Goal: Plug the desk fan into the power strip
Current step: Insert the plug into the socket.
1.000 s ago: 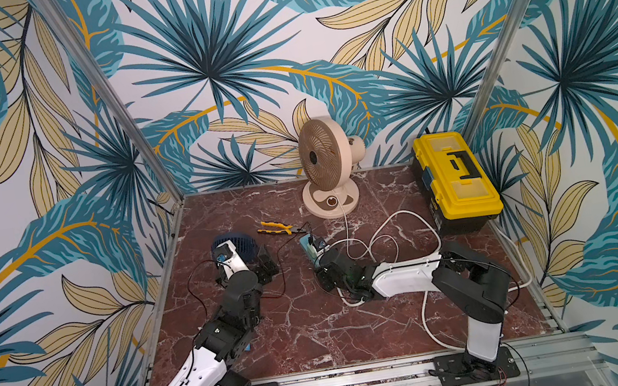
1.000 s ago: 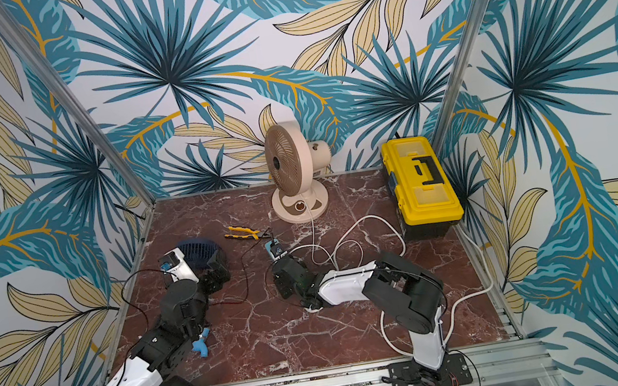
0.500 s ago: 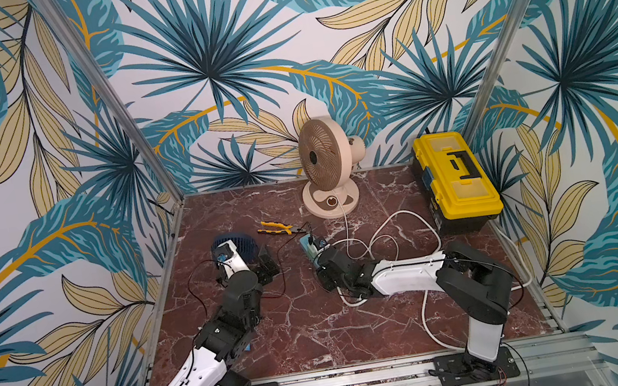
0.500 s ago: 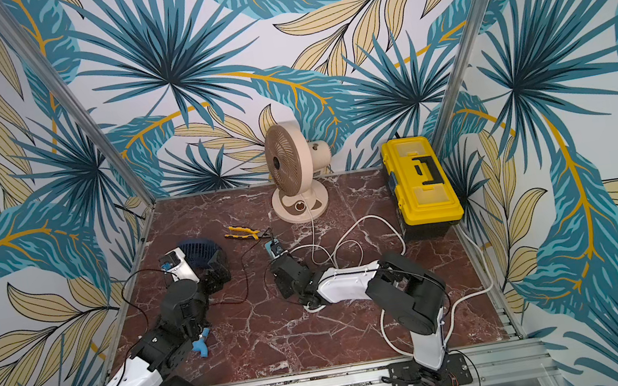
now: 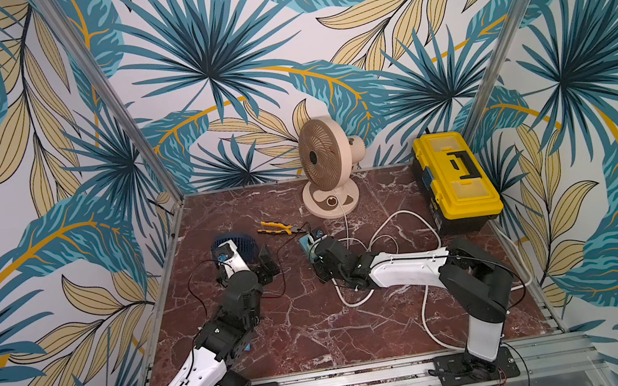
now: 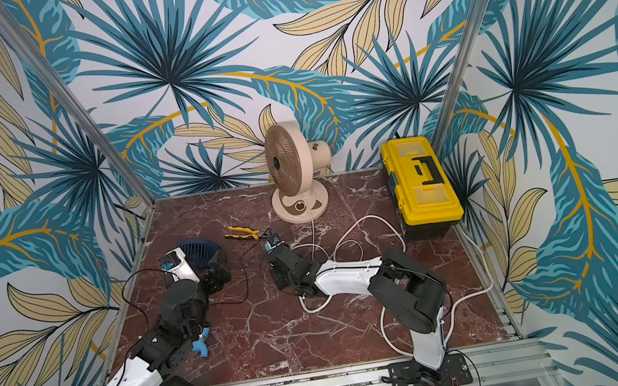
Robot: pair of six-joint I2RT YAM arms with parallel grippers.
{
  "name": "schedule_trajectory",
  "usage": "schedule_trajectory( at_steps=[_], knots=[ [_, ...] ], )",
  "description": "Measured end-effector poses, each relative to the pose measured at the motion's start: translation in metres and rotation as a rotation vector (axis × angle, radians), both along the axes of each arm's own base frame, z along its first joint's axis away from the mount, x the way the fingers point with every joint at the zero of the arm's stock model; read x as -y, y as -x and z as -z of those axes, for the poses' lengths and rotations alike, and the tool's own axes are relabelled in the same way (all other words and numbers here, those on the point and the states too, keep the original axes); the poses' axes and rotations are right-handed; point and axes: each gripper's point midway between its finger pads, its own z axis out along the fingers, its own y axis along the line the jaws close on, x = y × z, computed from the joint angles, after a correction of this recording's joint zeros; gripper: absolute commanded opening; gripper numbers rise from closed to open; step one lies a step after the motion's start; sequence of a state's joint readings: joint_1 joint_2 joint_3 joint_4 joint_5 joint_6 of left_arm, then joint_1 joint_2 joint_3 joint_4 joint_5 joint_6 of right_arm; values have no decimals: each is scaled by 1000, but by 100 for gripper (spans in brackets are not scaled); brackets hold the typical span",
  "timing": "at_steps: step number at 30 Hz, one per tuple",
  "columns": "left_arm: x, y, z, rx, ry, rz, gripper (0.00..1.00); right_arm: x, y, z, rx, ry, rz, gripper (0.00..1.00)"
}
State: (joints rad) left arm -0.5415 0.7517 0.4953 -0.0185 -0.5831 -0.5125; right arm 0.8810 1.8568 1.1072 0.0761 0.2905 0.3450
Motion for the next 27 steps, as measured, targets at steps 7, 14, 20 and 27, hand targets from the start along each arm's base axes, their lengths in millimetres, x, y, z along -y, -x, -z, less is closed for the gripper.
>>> schedule_trajectory(
  at_steps=[7,14,20,27],
  knots=[
    [0,0,0,0,0,0,100,4,0,17,-22,38,11,19],
    [0,0,0,0,-4,1,100,4,-1,18,-21,39,15,5],
    [1,0,0,-1,-6,6,100,0,-7,20,-5,37,26,0],
    [8,-4,11,-38,-19,35,100,-2,-10,19,8,27,30,12]
  ],
)
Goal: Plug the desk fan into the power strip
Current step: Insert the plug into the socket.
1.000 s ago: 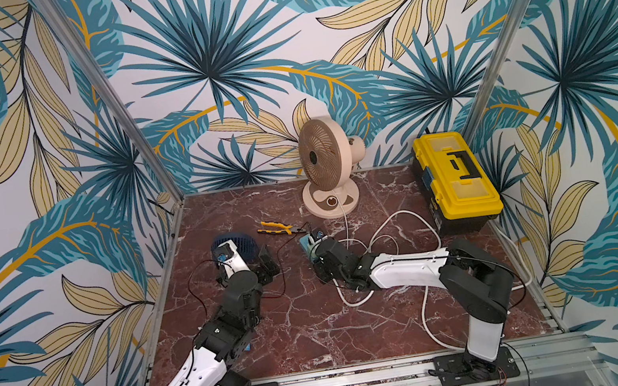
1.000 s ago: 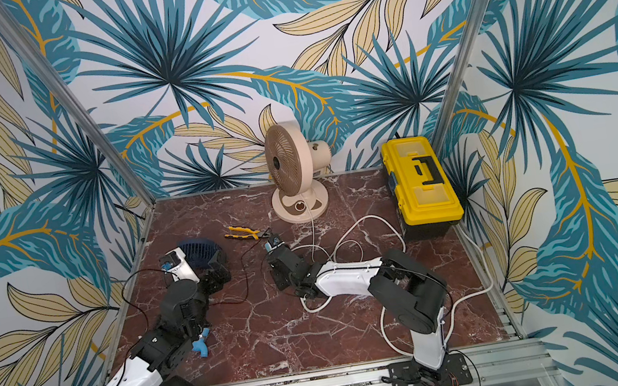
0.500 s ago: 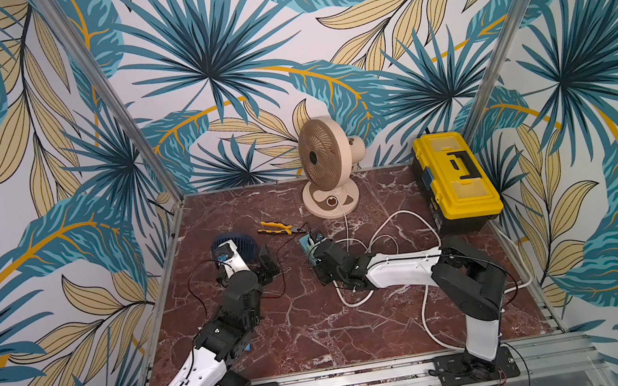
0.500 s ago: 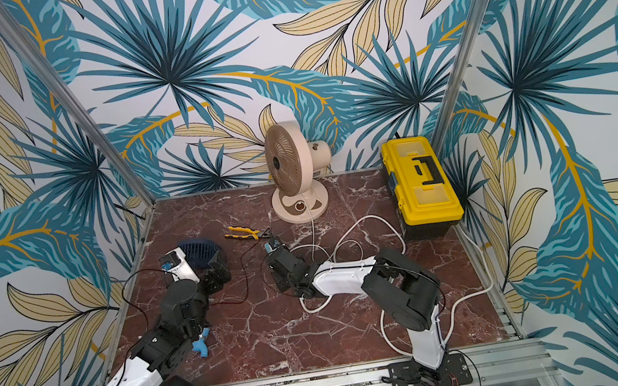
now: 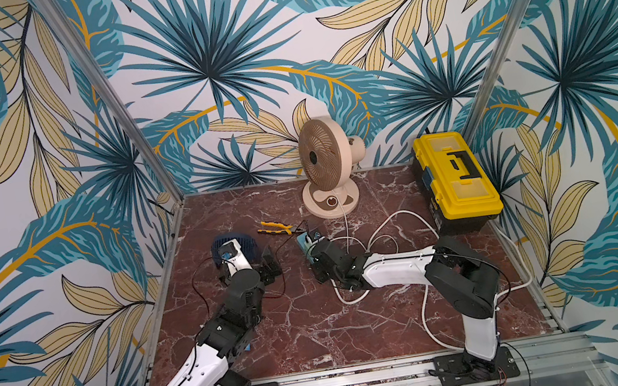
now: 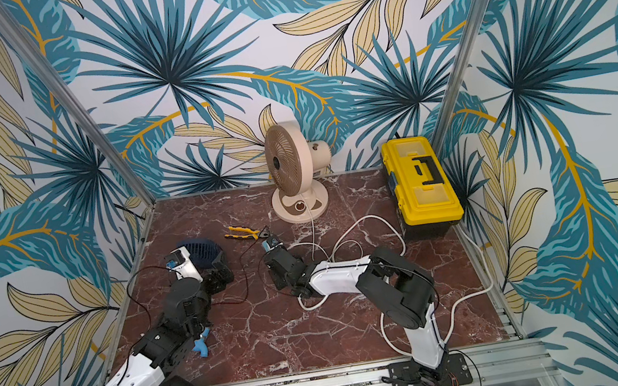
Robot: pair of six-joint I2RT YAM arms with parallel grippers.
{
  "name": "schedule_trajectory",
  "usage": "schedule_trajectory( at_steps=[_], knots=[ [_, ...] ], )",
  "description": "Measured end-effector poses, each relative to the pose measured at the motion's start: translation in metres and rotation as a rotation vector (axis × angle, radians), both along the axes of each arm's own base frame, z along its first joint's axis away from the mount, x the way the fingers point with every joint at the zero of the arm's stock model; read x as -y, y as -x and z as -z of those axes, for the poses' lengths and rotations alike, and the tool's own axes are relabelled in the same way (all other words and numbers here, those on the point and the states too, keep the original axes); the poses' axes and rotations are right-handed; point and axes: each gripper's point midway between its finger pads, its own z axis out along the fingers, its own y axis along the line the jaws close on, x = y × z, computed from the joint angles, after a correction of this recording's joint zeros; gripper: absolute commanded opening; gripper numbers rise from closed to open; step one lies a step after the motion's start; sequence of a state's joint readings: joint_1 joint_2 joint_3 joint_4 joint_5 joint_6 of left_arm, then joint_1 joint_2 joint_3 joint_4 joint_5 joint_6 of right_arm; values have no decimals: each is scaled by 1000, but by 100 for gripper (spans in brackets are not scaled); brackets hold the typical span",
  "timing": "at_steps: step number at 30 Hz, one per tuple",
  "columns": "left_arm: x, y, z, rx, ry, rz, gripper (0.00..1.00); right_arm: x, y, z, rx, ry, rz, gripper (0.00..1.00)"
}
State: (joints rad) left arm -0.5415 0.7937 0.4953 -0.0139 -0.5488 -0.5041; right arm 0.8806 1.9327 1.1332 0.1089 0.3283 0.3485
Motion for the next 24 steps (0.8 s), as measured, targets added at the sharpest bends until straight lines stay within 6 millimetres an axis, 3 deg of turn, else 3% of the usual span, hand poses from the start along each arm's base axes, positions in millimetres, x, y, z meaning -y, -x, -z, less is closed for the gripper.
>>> schedule_trajectory(
  at_steps=[12,24],
  knots=[
    [13,-5,14,-46,-12,58,100,6,8,0,-31,41,-25,36],
    [21,-6,18,-56,-22,99,100,14,29,-33,-35,-29,-74,57]
  ],
)
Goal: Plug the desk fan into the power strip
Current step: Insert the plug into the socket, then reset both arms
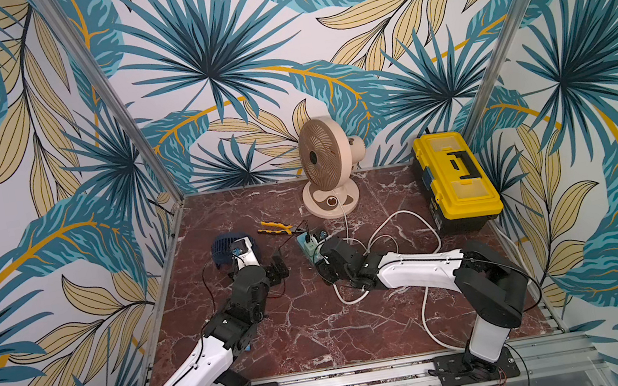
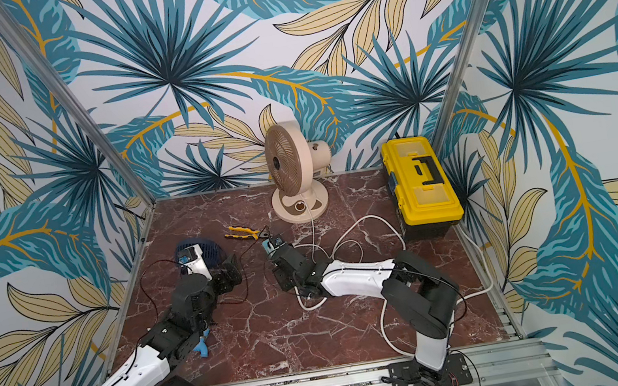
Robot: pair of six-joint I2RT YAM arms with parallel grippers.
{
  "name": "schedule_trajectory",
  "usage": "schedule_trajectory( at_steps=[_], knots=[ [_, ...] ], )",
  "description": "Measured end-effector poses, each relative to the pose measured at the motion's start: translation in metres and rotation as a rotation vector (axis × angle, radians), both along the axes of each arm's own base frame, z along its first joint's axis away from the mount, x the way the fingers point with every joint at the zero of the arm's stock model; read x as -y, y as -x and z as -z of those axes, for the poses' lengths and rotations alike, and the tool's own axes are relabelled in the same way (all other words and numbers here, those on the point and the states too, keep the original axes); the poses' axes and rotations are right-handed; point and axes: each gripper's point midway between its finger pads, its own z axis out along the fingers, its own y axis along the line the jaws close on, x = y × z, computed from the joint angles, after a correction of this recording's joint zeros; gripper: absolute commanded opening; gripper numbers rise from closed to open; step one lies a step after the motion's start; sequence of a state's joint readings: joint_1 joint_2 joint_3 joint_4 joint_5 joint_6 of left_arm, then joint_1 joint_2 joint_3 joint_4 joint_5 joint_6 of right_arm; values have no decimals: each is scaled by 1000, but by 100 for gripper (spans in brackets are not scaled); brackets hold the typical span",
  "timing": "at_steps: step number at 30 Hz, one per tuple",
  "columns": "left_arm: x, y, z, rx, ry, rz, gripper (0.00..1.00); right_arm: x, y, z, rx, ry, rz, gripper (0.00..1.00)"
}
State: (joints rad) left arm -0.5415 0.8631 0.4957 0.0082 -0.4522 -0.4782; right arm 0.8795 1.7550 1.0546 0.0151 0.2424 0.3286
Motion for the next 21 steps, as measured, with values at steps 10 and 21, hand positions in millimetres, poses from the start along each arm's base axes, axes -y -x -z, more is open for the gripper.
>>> schedule_trajectory(
  at_steps=[10,21],
  knots=[
    [9,1,2,-10,-12,57,100,18,32,5,-71,-29,-41,91],
    [17,8,-17,49,9,127,100,40,63,-40,-29,-133,-87,100]
  ],
)
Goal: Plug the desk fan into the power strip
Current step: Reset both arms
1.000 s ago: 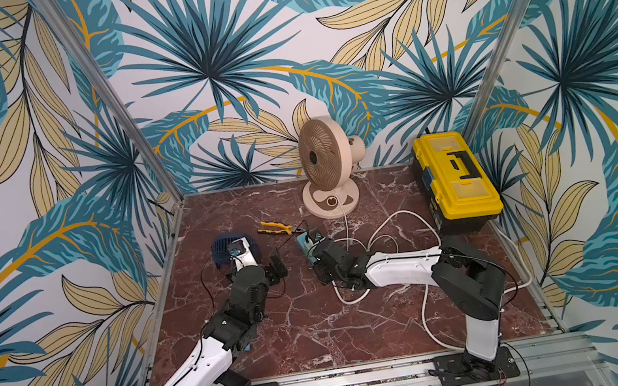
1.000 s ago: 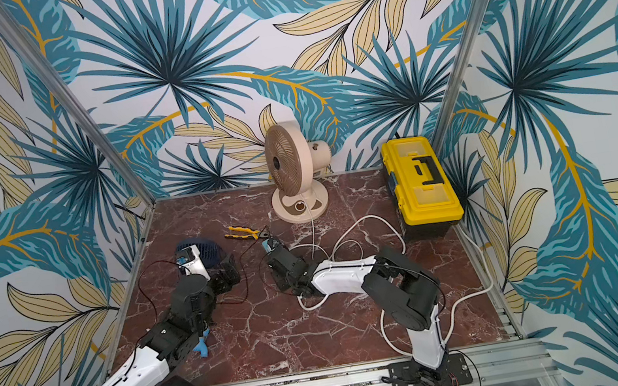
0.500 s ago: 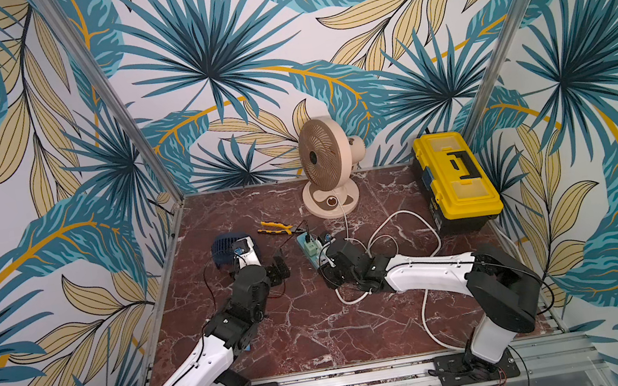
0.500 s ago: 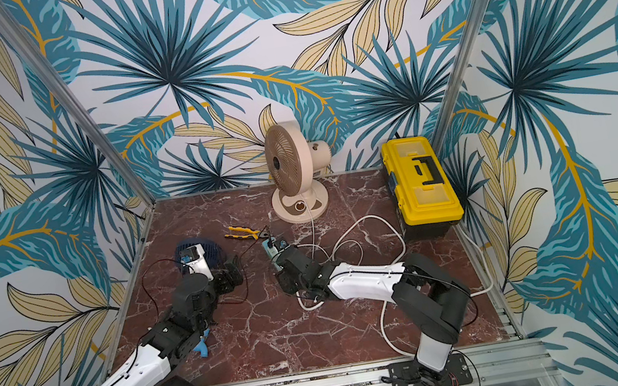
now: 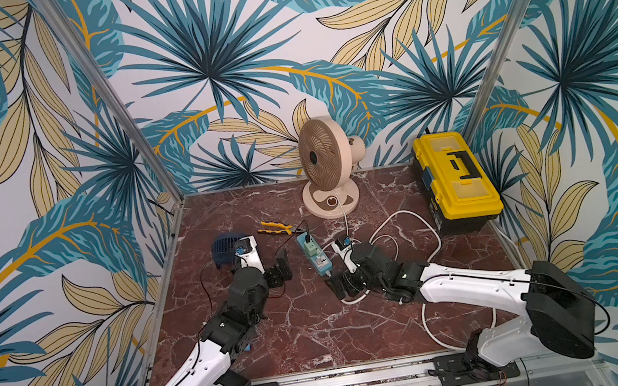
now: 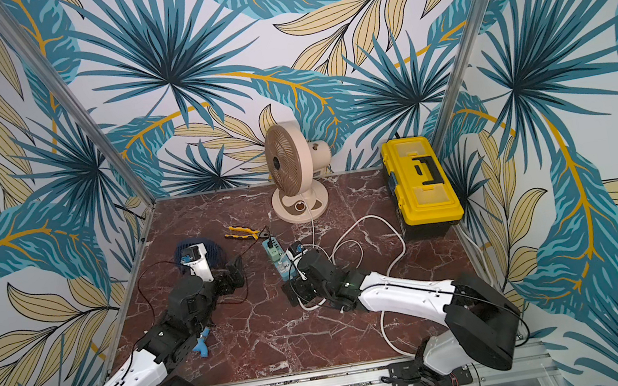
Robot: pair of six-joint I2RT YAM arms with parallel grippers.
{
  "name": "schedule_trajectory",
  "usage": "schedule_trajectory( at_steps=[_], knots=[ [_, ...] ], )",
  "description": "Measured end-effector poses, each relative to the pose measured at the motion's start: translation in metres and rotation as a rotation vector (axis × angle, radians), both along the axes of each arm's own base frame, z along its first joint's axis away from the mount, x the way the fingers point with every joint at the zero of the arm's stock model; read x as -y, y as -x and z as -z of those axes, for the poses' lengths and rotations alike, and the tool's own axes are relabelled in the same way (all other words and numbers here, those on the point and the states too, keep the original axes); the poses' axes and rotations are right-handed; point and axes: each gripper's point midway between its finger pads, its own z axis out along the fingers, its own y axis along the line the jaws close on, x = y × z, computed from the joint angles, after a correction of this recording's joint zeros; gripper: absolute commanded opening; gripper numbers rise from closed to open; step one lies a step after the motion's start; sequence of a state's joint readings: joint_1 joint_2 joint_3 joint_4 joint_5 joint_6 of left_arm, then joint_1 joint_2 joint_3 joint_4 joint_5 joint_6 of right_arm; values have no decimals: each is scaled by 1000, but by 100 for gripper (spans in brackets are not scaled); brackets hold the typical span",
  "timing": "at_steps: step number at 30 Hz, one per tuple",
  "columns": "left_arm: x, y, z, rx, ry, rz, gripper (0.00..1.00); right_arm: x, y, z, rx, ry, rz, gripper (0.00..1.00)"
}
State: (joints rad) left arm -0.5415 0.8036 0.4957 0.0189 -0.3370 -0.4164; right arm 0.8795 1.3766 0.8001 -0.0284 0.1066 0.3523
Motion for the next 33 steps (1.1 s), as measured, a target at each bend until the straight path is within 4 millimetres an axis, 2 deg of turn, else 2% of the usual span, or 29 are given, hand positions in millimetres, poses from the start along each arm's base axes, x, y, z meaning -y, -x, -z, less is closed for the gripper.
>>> schedule_trajectory(
  at_steps=[11,15,24,33],
  knots=[
    [-5,20,-46,140,74,40,100,45,21,-64,119,-100,72,100],
    [-9,30,-64,200,105,53,100,64,29,-78,172,-117,89,99],
    [-19,48,-75,273,140,55,100,91,43,-83,237,-72,88,100],
    [-20,51,-67,288,125,62,100,111,34,-69,259,61,164,100]
  ],
)
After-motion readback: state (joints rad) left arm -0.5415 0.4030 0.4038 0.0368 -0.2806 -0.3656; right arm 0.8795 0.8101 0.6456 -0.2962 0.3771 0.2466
